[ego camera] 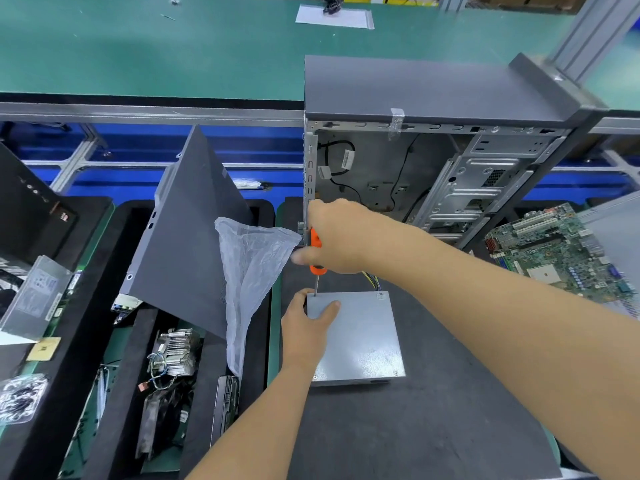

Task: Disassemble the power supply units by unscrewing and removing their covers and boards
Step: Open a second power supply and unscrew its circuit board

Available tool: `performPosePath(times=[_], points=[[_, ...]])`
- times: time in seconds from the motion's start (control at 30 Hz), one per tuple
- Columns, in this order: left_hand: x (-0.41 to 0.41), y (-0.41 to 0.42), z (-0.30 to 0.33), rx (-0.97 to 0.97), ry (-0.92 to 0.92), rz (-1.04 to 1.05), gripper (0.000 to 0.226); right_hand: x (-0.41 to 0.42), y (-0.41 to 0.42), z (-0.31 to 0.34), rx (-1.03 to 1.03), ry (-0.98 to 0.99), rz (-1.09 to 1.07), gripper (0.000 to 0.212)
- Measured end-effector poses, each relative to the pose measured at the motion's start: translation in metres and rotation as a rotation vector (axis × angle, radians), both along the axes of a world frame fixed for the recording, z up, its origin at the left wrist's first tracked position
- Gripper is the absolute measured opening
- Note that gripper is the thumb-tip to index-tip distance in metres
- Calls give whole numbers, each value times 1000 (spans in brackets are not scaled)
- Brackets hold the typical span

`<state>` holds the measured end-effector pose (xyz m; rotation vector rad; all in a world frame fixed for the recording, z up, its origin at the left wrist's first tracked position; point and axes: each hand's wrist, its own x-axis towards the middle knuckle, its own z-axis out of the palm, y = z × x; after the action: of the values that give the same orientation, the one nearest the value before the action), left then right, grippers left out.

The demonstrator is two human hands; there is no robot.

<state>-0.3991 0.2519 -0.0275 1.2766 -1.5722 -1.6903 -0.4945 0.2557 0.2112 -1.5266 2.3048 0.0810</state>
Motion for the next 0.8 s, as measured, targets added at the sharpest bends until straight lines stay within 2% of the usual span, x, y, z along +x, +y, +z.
performPosePath(times=[0.07,0.1,0.13,0.17,0.2,0.3,0.4,0.57,0.63,0.7,0.73,0.8], points=[[0,0,-1,-5,-6,-4,33,2,0,2,-11,173,-68,67],[0,0,-2,-6,-6,-2,32,3,0,4,16,290,-45,70],[0,0,-2,-6,-4,0,32,3,-1,5,48,395,18,62],[0,0,-2,-5,-2,1,31,2,-1,5,77,445,76,43],[-1,0,-3,-2,-1,0,31,0,-2,4,89,436,87,35],[-1,0,-3,1,0,3,32,-2,-2,5,34,330,5,38],[-1,0,-3,3,7,9,32,-2,-1,1,-27,275,5,29],[-1,0,-3,7,-1,4,33,-3,-2,6,109,162,35,35],[-1,0,-1,-4,-2,4,33,-5,-1,3,92,157,52,36],[-1,0,-1,-9,-6,4,33,-6,0,2,39,176,19,43],[-1,0,-1,-10,-9,3,34,-7,1,4,45,226,8,48],[0,0,-1,-6,-11,1,35,-7,1,5,87,406,101,43]])
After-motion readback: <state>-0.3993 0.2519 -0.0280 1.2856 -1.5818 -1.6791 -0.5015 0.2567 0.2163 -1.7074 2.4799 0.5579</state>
